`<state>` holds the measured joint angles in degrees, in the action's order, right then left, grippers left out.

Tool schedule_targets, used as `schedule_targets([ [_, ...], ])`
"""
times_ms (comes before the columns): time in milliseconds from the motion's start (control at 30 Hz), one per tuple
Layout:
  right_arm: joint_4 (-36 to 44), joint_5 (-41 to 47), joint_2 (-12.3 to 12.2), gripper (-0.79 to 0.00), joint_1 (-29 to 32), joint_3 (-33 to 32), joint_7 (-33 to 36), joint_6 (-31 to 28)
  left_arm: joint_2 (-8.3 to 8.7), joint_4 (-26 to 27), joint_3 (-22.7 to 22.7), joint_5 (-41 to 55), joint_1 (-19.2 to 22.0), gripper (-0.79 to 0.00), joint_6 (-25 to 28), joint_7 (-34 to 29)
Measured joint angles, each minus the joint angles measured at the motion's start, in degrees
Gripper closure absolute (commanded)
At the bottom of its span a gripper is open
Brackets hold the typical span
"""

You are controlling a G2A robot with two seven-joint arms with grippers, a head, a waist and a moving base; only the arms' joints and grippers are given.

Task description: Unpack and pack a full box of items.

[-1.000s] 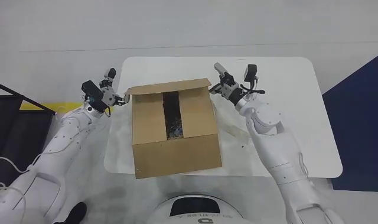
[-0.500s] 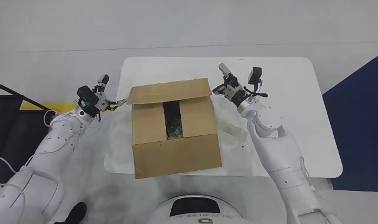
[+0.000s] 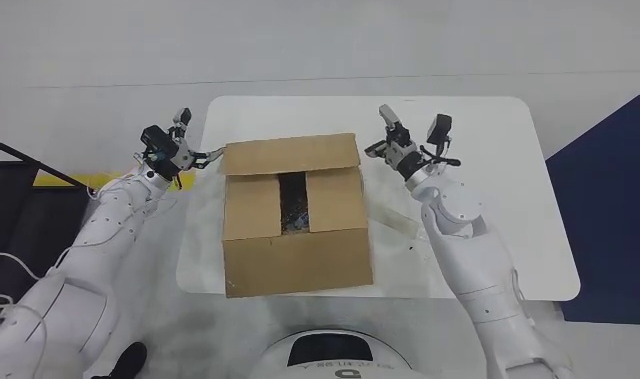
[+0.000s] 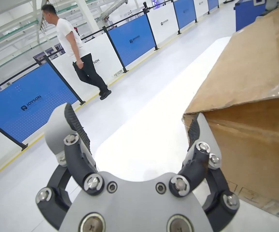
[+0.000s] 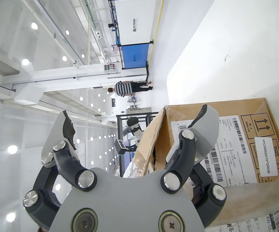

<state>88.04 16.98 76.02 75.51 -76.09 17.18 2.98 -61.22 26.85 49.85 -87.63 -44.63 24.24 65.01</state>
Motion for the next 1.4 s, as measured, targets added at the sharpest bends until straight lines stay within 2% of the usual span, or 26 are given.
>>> schedule_targets([
  [233,2.5,2.5,-0.3,-0.785,3.5,-3.3,-2.3,-2.5,-1.26,-0.8,-0.6,0.7,1.0,-0.785,-0.1,-3.3],
  [333,3.6,3.1,-0.4,-0.785,5.0,-4.3,-1.9,-3.5,-1.16,-2.4,-0.9,-0.2,0.8,-0.785,1.5,-1.2],
  [433,4.4,4.3,-0.5,-0.785,6.2,-5.2,-0.4,-4.9,-0.43,-4.1,-1.4,-2.8,0.5,-0.785,5.1,4.2],
  [533,4.8,5.1,-0.7,-0.785,6.7,-6.3,1.0,-5.8,0.78,-3.9,-2.6,-6.9,-0.4,-0.785,6.7,10.1],
  [667,5.3,5.7,-1.0,-0.785,6.5,-7.6,2.2,-5.3,3.38,-4.1,-5.3,-15.7,-1.7,-0.785,-1.6,16.8],
  [800,5.6,5.1,-1.1,-0.785,5.8,-7.6,2.5,-4.3,5.57,-1.5,-8.5,-21.7,-4.1,-0.785,-8.2,23.0],
  [1067,4.5,3.3,-1.0,-0.785,3.4,-5.6,2.7,-2.5,11.03,11.9,-9.1,-24.4,-8.9,-0.785,-8.6,23.0],
  [1233,4.3,3.0,-1.0,-0.785,2.9,-5.2,2.4,-2.4,13.13,16.9,-9.3,-25.5,-10.7,-0.785,-8.0,23.0],
  [1400,3.6,3.0,-1.0,-0.785,3.0,-5.1,2.3,-2.6,15.04,22.6,-10.2,-22.3,-12.4,-0.785,-7.9,23.0],
])
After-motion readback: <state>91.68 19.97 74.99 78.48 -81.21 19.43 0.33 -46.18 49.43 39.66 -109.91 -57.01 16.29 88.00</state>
